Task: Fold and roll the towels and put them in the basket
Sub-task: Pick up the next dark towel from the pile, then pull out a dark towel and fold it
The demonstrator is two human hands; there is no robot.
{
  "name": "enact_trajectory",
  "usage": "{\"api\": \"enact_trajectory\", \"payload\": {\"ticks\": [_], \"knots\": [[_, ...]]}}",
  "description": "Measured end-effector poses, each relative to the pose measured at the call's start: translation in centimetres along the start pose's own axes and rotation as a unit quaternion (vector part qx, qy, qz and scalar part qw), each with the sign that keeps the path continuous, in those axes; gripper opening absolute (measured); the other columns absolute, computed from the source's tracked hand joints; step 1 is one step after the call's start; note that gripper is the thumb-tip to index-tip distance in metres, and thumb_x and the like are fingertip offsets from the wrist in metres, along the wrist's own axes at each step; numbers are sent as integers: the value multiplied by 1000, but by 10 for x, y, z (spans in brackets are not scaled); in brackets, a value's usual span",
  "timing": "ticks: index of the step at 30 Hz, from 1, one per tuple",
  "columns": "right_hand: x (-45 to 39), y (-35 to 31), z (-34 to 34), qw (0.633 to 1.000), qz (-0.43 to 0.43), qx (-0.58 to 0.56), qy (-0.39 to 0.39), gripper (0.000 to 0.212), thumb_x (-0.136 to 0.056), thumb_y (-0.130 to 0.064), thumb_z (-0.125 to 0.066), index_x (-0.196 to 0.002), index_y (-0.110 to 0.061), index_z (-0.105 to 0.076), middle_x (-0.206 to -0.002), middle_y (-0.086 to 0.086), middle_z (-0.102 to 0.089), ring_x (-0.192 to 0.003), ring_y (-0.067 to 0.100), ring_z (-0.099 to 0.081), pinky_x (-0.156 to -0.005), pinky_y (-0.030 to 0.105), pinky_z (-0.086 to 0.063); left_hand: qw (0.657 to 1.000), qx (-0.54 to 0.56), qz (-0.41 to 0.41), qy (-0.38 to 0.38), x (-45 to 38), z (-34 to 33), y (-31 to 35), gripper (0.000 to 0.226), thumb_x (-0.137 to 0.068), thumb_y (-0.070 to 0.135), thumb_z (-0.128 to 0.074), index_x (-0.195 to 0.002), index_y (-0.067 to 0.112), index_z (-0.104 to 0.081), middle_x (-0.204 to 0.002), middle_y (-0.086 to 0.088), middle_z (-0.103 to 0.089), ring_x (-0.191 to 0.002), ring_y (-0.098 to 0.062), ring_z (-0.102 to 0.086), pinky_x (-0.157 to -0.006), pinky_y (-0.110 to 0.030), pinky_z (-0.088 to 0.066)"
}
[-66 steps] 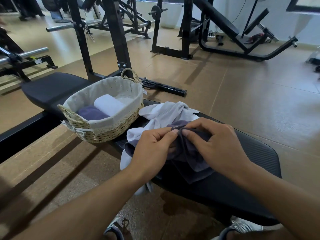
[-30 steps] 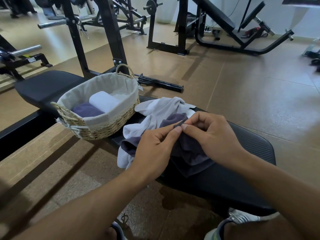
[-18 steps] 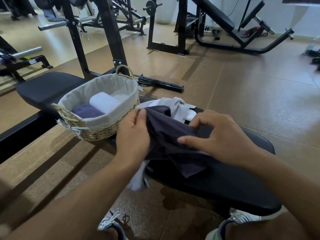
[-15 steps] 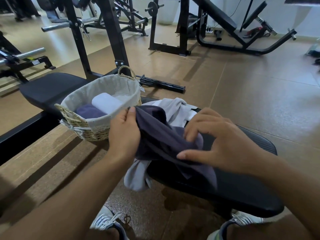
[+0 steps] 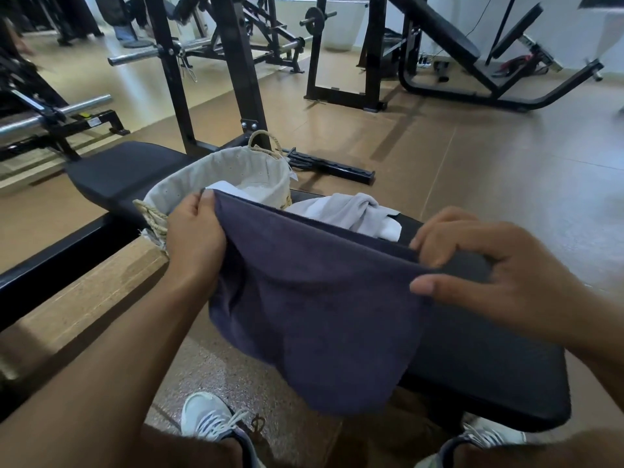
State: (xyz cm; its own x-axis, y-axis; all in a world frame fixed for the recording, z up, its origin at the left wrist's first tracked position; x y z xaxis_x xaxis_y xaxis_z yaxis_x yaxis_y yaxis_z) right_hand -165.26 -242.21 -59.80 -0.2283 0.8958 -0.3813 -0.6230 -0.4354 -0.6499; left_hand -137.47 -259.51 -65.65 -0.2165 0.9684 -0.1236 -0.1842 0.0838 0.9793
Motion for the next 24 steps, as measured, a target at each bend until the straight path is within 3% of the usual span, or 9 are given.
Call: {"api": "enact_trajectory", "payload": {"ticks": [3, 6, 9, 11, 14, 18, 20, 22, 24], "knots": [[0, 22, 7, 994, -58, 75, 55, 25, -85, -49, -74, -74, -29, -64, -94, -12, -70, -100, 11, -65, -88, 23, -48, 1000, -13, -15, -7, 2, 4, -2, 32, -106, 35, -44, -81, 31, -64, -88, 13, -66, -87, -9, -60, -95, -39, -49], [3, 50, 9, 980, -161, 84, 77, 26, -77, -36, -83, -65, -19, -66, -95, -16, -73, -91, -1, -66, -76, 8, -47, 998, -16, -45, -43, 6, 6, -5, 30, -103, 40, -45, -89, 29, -69, -95, 4, -72, -90, -12, -63, -96, -46, -50], [8, 74, 10, 965, -246, 59, 67, 27, -72, -34, -88, -62, -19, -68, -74, -5, -75, -67, 6, -67, -64, 27, -50, 996, -10, -65, -60, 8, 9, -6, 31, -105, 35, -47, -82, 27, -67, -90, 0, -68, -83, -11, -59, -87, -43, -51], [7, 76, 10, 963, -257, 7, 83, 28, -72, -28, -89, -63, -13, -67, -66, 3, -73, -59, 9, -62, -59, 25, -47, 995, 4, -70, -69, 10, 11, -4, 33, -105, 34, -49, -79, 31, -69, -85, 5, -68, -81, -9, -58, -82, -39, -50], [7, 77, 9, 947, -260, -145, 122, 30, -69, -17, -87, -72, -4, -61, -67, 5, -73, -63, 9, -67, -59, 14, -53, 993, 46, -56, -92, 13, 15, 0, 34, -105, 29, -52, -78, 29, -73, -74, 13, -70, -71, -4, -61, -69, -27, -50], [11, 99, 13, 907, -269, -309, 103, 61, -40, -43, -101, -80, -19, -62, -78, 10, -71, -73, 18, -70, -63, 24, -60, 965, 83, -14, -248, 13, 22, -1, 20, -96, 33, -67, -81, 20, -71, -77, -4, -63, -69, -20, -57, -60, -29, -46], [17, 106, 20, 890, -296, -345, 29, 70, -41, -41, -103, -95, -17, -66, -84, 15, -66, -77, 23, -66, -64, 26, -59, 927, 118, 16, -355, 13, 31, -4, 25, -80, 39, -82, -77, 18, -69, -73, -7, -58, -65, -20, -55, -57, -27, -47], [28, 98, 21, 872, -310, -347, -150, 62, -57, -30, -99, -109, -14, -69, -87, 18, -62, -77, 27, -63, -65, 29, -57, 854, 154, 72, -491, 17, 41, -8, 30, -71, 38, -89, -76, 15, -70, -72, -4, -63, -63, -14, -60, -57, -22, -51], [40, 85, 15, 830, -285, -341, -337, 48, -73, -15, -91, -115, -10, -69, -89, 15, -66, -77, 22, -65, -66, 29, -56, 767, 155, 125, -610, 28, 50, -10, 26, -78, 30, -86, -82, 10, -69, -79, -7, -65, -70, -16, -61, -64, -25, -50]]}}
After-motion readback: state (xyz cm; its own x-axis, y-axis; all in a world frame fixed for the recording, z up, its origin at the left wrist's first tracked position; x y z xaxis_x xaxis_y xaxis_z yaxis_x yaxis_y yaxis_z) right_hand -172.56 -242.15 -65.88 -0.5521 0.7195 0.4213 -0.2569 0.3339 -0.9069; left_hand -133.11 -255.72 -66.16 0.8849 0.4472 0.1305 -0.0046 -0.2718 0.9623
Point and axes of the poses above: each hand's wrist, its own x-axis away from the middle knuckle, its own z-axis out of the back of the hand, y = z × x, the point moved 4 cm from there along -x, towards the middle knuckle
